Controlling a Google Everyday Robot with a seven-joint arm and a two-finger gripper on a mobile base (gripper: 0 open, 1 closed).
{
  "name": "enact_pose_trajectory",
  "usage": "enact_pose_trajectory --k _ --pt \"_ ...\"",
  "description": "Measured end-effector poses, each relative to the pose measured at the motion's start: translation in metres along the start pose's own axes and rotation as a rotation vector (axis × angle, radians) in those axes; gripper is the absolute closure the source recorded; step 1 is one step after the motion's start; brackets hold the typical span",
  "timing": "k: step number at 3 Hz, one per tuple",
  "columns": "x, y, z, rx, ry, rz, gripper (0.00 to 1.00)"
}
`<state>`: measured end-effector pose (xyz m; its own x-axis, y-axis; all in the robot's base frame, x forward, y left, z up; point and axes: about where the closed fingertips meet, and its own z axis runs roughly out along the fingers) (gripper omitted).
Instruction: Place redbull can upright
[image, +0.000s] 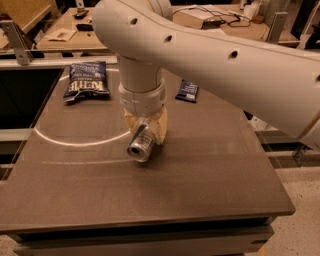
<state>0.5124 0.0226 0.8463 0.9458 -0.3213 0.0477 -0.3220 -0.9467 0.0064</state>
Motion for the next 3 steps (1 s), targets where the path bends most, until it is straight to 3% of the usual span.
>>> enact_pose_trajectory --k 1,2,3 --pt "0.000 0.017 -0.026 0.061 -0.013 0.086 1.00" --pt "0.002 0.041 -0.054 0.158 -0.095 0.208 1.00" --pt "0.006 0.062 -0.071 0.286 -0.228 0.307 1.00"
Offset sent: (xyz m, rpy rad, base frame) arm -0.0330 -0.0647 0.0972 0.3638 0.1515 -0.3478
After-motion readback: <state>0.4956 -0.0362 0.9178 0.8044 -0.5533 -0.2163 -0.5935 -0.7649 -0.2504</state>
